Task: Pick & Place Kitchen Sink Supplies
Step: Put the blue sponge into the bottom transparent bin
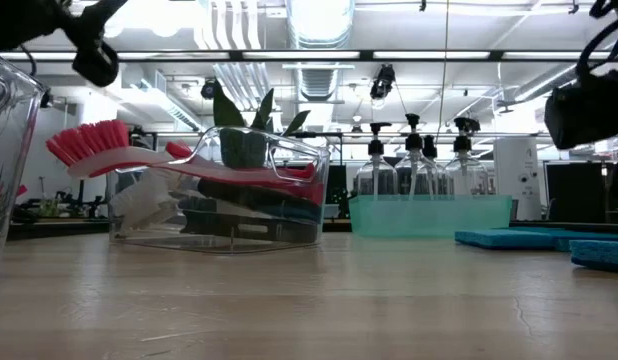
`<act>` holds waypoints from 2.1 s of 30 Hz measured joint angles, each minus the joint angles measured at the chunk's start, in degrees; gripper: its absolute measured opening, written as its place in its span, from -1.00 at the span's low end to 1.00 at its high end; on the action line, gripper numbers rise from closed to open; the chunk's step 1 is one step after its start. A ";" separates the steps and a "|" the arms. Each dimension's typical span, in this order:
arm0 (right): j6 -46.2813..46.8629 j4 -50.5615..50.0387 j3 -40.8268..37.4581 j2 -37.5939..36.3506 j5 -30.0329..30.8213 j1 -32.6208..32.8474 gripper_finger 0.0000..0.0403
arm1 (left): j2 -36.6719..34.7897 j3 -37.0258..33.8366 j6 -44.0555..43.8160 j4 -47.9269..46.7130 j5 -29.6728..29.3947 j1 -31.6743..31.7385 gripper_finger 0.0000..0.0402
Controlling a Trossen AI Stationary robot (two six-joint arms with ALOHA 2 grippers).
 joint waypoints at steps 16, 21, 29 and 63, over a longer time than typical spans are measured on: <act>-4.60 2.63 2.35 5.53 5.12 0.00 -0.66 | 21.42 15.00 4.44 -0.16 -0.07 0.02 0.02; -7.09 3.11 2.32 5.37 7.57 -0.02 -0.93 | 26.70 17.95 3.82 -0.15 -0.12 0.02 0.02; -10.62 3.36 3.34 3.16 10.61 0.27 -0.96 | 37.06 25.19 3.52 -0.03 -0.39 0.02 0.02; -41.54 -0.44 23.03 -0.62 44.89 0.63 -0.96 | 70.81 56.20 -11.43 -19.46 -14.00 0.57 0.02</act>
